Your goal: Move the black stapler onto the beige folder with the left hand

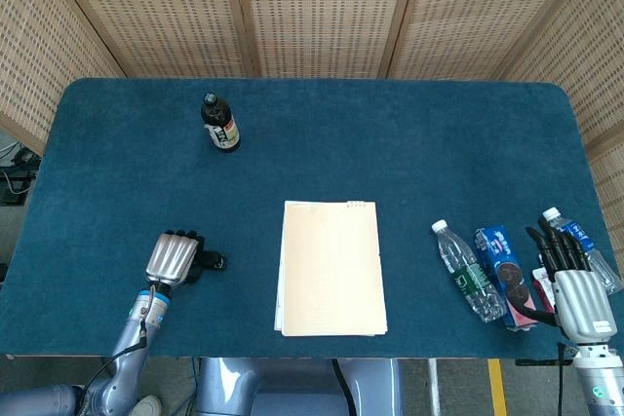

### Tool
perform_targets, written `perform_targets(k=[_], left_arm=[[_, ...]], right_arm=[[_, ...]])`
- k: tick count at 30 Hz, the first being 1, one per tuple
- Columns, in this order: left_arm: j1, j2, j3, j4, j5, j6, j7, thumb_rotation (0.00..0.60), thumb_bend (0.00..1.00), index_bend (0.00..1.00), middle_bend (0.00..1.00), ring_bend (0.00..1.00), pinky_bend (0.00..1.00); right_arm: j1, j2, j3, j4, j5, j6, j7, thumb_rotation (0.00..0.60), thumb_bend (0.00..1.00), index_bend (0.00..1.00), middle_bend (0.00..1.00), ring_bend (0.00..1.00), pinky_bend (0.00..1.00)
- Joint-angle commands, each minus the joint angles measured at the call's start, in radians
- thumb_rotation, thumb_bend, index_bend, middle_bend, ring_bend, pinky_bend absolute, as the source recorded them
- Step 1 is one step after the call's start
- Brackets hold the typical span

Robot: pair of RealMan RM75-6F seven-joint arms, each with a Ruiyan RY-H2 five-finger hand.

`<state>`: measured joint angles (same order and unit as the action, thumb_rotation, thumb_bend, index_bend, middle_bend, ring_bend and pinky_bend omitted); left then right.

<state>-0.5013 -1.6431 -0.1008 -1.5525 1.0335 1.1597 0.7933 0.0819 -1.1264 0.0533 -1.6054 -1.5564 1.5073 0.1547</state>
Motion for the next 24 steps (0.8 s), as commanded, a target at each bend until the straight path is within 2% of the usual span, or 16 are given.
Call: perform_targets(k=[1, 7, 12, 17, 24], left_arm=[[0.001, -0.044, 0.009, 0.058, 0.084, 0.048, -0.054, 0.600, 0.59, 0.80, 0.54, 0.51, 0.52], [-0.021, -0.057, 0.015, 0.090, 0.198, 0.074, -0.100, 0.600, 0.59, 0.80, 0.54, 0.52, 0.52], [-0.072, -0.035, -0.009, 0.037, 0.263, 0.065, -0.064, 0.600, 0.59, 0.80, 0.55, 0.52, 0.52], [-0.122, -0.034, -0.041, -0.028, 0.270, 0.032, -0.003, 0.600, 0.59, 0.80, 0.55, 0.52, 0.52], [-0.194, -0.096, -0.082, -0.069, 0.222, -0.020, 0.102, 0.600, 0.58, 0.79, 0.54, 0.52, 0.51]], right_arm=[[0.000, 0.000, 0.000, -0.001, 0.000, 0.001, 0.001, 0.600, 0.14, 0.05, 0.00, 0.00, 0.00], [-0.002, 0.003, 0.002, -0.002, 0.002, 0.003, 0.007, 0.600, 0.14, 0.05, 0.00, 0.00, 0.00], [-0.003, 0.009, 0.004, -0.005, 0.003, 0.007, 0.019, 0.600, 0.14, 0.06, 0.00, 0.00, 0.00], [-0.004, 0.015, 0.007, -0.004, 0.011, 0.004, 0.039, 0.600, 0.14, 0.06, 0.00, 0.00, 0.00], [-0.004, 0.027, 0.014, 0.003, 0.026, -0.002, 0.083, 0.600, 0.14, 0.06, 0.00, 0.00, 0.00]])
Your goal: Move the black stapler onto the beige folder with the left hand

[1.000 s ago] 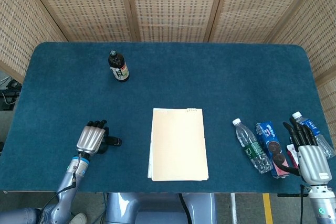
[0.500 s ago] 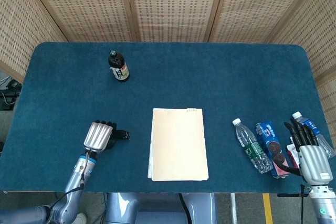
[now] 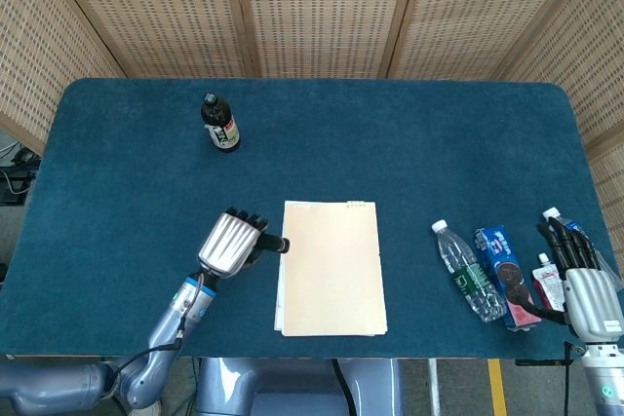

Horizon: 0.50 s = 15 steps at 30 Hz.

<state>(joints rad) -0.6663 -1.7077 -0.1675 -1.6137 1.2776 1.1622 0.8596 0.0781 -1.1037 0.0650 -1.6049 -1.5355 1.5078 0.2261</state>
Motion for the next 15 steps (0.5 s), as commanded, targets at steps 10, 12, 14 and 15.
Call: perform_targets(k=[10, 12, 14, 15], left_arm=[[-0.107, -0.175, -0.023, 0.068, -0.085, -0.070, 0.121, 0.600, 0.57, 0.77, 0.52, 0.52, 0.50], [-0.117, -0.197, -0.021, 0.086, -0.092, -0.075, 0.129, 0.600, 0.57, 0.76, 0.51, 0.52, 0.49], [-0.126, -0.218, -0.018, 0.105, -0.099, -0.080, 0.137, 0.600, 0.57, 0.75, 0.50, 0.51, 0.49], [-0.131, -0.228, -0.018, 0.117, -0.103, -0.082, 0.141, 0.600, 0.57, 0.75, 0.50, 0.51, 0.48]], right_arm=[[0.005, 0.013, 0.010, 0.020, 0.027, -0.024, 0.069, 0.600, 0.14, 0.06, 0.00, 0.00, 0.00], [0.005, 0.014, 0.011, 0.023, 0.030, -0.027, 0.079, 0.600, 0.14, 0.06, 0.00, 0.00, 0.00], [0.006, 0.017, 0.012, 0.025, 0.031, -0.029, 0.090, 0.600, 0.14, 0.06, 0.00, 0.00, 0.00], [0.006, 0.018, 0.013, 0.025, 0.032, -0.029, 0.095, 0.600, 0.14, 0.06, 0.00, 0.00, 0.00]])
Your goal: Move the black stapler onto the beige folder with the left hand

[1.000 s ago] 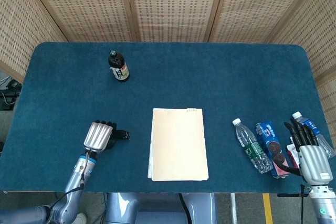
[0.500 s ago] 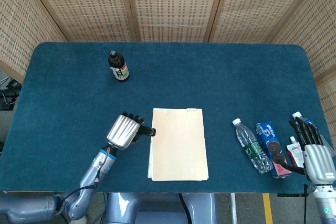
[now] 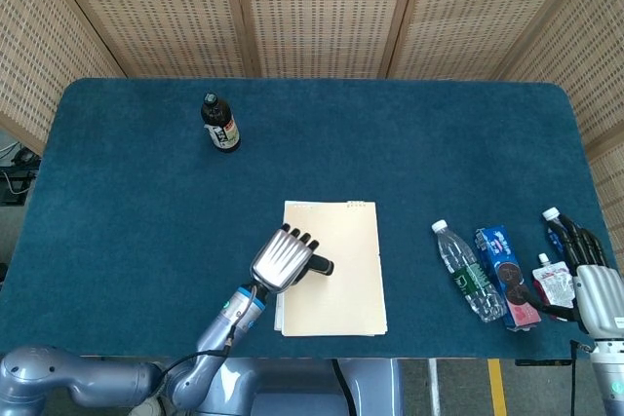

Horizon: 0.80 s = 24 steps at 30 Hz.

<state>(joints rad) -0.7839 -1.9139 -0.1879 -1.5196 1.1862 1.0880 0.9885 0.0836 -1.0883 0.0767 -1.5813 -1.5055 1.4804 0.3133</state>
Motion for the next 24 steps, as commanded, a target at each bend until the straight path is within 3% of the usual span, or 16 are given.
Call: perform_targets(k=[1, 12, 17, 20, 24], left_arm=[[-0.016, -0.029, 0.003, 0.029, -0.015, -0.009, 0.013, 0.600, 0.57, 0.75, 0.50, 0.51, 0.48], [-0.049, -0.107, 0.013, 0.117, -0.049, -0.037, 0.017, 0.600, 0.55, 0.69, 0.44, 0.46, 0.44], [-0.060, -0.134, 0.014, 0.147, -0.058, -0.043, 0.010, 0.600, 0.48, 0.64, 0.39, 0.41, 0.41], [-0.064, -0.148, 0.012, 0.157, -0.074, -0.049, 0.013, 0.600, 0.43, 0.56, 0.30, 0.33, 0.35], [-0.068, -0.158, 0.007, 0.154, -0.113, -0.055, 0.036, 0.600, 0.34, 0.31, 0.05, 0.08, 0.16]], right_arm=[[0.000, 0.003, 0.002, 0.002, 0.002, -0.002, 0.012, 0.600, 0.14, 0.06, 0.00, 0.00, 0.00], [0.002, 0.009, 0.007, 0.013, 0.014, -0.014, 0.049, 0.600, 0.14, 0.06, 0.00, 0.00, 0.00], [0.002, 0.010, 0.007, 0.013, 0.015, -0.016, 0.057, 0.600, 0.14, 0.06, 0.00, 0.00, 0.00], [0.003, 0.010, 0.008, 0.015, 0.016, -0.018, 0.061, 0.600, 0.14, 0.06, 0.00, 0.00, 0.00], [0.003, 0.011, 0.009, 0.016, 0.016, -0.018, 0.065, 0.600, 0.14, 0.06, 0.00, 0.00, 0.00]])
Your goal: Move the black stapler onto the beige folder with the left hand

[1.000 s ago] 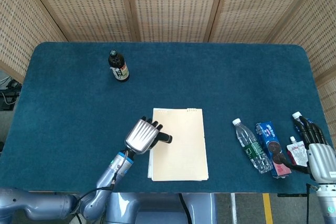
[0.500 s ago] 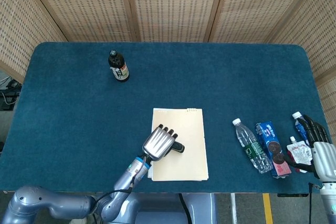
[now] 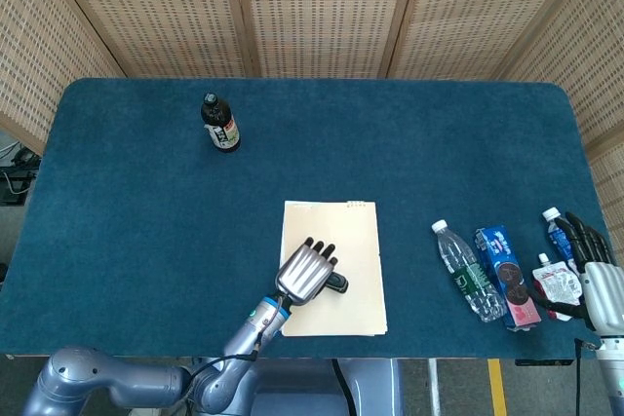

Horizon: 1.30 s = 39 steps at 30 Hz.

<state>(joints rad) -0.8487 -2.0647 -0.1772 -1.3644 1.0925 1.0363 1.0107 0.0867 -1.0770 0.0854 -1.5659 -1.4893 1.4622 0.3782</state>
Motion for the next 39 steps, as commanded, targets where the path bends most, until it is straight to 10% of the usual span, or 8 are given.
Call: perform_targets(k=[1, 8, 17, 39], left_arm=[[-0.002, -0.009, -0.005, -0.003, -0.034, -0.002, 0.024, 0.600, 0.32, 0.26, 0.02, 0.04, 0.12], [-0.002, -0.007, -0.016, -0.030, -0.047, 0.042, 0.046, 0.600, 0.21, 0.00, 0.00, 0.00, 0.00], [0.026, 0.042, -0.024, -0.088, 0.023, 0.129, -0.015, 0.600, 0.18, 0.00, 0.00, 0.00, 0.00], [0.408, 0.654, 0.155, -0.461, 0.121, 0.468, -0.235, 0.600, 0.02, 0.00, 0.00, 0.00, 0.00]], right_arm=[[0.000, 0.001, 0.000, 0.000, 0.000, 0.000, 0.001, 0.600, 0.14, 0.06, 0.00, 0.00, 0.00], [-0.001, 0.001, 0.000, -0.002, -0.003, 0.002, -0.001, 0.600, 0.14, 0.06, 0.00, 0.00, 0.00], [-0.002, -0.001, -0.003, -0.005, -0.009, 0.005, -0.015, 0.600, 0.14, 0.06, 0.00, 0.00, 0.00], [-0.003, -0.036, -0.014, -0.020, -0.036, 0.027, -0.159, 0.600, 0.14, 0.05, 0.00, 0.00, 0.00]])
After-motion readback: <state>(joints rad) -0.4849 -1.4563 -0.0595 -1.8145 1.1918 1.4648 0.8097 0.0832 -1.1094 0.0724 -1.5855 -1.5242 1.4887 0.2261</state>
